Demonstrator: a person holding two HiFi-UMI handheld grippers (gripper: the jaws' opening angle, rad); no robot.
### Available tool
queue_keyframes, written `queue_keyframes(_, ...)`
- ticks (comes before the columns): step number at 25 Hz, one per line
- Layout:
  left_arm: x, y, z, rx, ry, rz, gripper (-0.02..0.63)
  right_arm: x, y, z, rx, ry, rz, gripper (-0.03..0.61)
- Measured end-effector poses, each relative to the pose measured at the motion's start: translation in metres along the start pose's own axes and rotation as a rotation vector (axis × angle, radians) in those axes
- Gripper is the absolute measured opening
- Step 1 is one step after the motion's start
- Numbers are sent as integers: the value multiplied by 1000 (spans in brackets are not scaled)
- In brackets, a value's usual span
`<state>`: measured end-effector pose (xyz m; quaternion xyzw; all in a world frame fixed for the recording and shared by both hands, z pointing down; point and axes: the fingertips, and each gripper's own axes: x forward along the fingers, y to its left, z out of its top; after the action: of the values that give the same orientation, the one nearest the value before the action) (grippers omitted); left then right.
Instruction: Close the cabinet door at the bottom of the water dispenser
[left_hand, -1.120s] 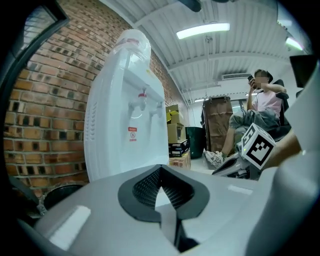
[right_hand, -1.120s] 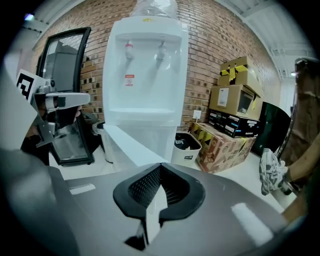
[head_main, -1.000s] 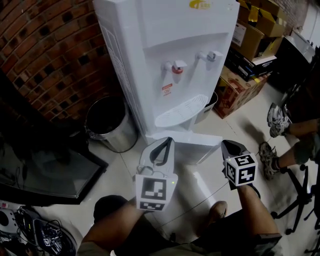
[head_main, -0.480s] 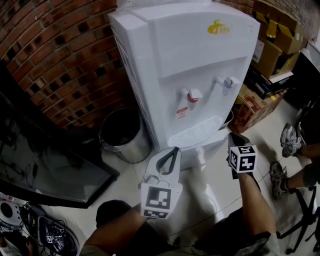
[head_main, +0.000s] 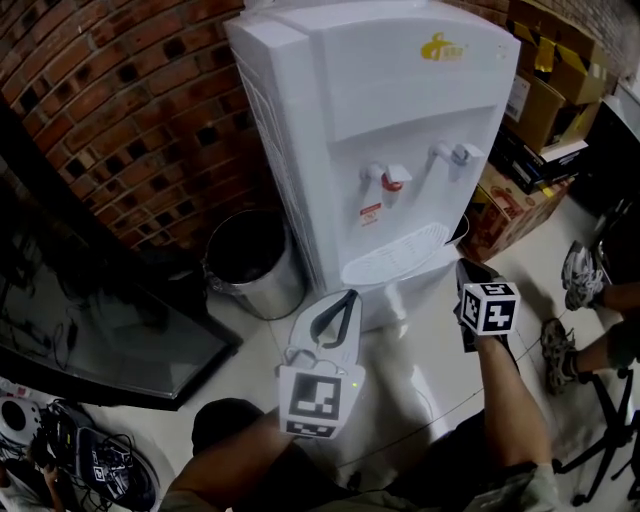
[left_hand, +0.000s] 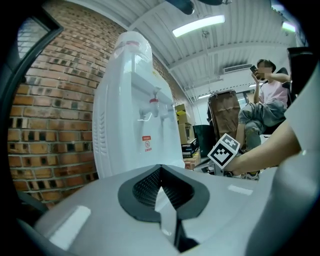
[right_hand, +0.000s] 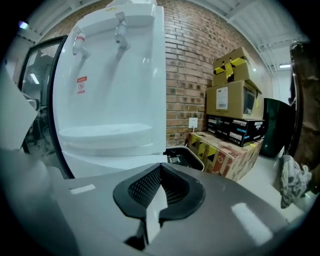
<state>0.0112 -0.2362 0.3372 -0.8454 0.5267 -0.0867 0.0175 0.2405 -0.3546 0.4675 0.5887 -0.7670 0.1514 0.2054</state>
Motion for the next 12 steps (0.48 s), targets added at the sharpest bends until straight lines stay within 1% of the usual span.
queue_keyframes(3, -11, 2, 3, -8, -1, 9, 0, 10, 14, -15, -7, 57, 25, 0)
queue_keyframes(6, -21, 4, 5, 1, -4, 20, 0, 21, 17, -6, -16, 35, 10, 0)
queue_keyframes(9, -31, 11, 1, -10, 5, 49, 0, 27, 12, -4, 28, 9, 1, 2)
queue_keyframes(12, -38, 19, 2, -15, 6, 74, 0, 28, 13, -1, 32, -1, -8, 0)
